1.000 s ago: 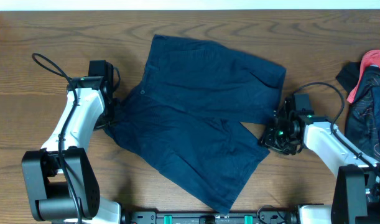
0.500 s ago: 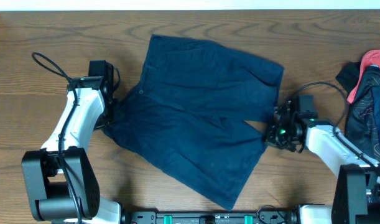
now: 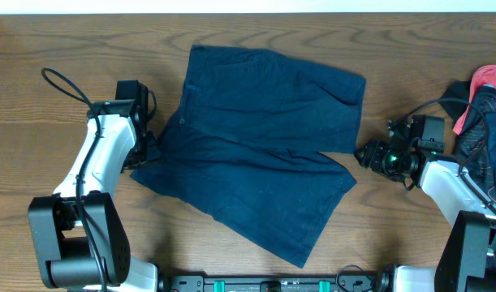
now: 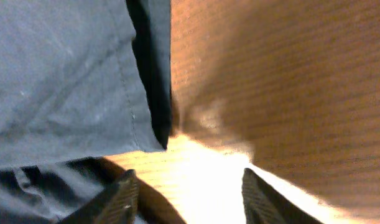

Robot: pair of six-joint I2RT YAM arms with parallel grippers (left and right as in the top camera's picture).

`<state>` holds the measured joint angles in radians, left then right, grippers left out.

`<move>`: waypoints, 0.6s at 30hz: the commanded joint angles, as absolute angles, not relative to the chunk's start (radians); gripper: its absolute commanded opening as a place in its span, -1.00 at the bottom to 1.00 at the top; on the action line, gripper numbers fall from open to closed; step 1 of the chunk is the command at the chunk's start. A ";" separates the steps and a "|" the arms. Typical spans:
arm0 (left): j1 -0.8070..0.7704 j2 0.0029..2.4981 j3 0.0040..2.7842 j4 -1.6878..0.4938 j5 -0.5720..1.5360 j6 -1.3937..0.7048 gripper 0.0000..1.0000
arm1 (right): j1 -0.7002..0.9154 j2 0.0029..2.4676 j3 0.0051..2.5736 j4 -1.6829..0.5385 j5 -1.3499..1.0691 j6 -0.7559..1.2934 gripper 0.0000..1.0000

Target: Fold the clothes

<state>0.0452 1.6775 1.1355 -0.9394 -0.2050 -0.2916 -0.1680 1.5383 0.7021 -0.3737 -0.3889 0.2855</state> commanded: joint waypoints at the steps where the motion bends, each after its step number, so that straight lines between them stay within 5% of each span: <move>1: 0.049 1.678 1.134 -0.953 -0.187 -0.294 0.33 | -0.172 1.544 0.715 -0.418 -0.398 0.253 0.14; 9: 0.049 1.678 1.134 -0.953 -0.161 -0.294 0.35 | -0.136 1.545 0.698 -0.679 -0.430 0.252 0.06; 15: 0.049 1.678 1.135 -0.949 -0.125 -0.293 0.36 | -0.039 1.545 0.604 -0.532 -0.510 0.262 0.04; 18: 0.049 1.677 1.135 -0.949 -0.115 -0.293 0.36 | 0.012 1.545 0.560 -0.409 -0.505 0.302 -0.18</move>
<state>0.0448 1.6775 1.1355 -0.9432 -0.1375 -0.2916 -0.0330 1.5265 0.6212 -0.4519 -0.5140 0.2733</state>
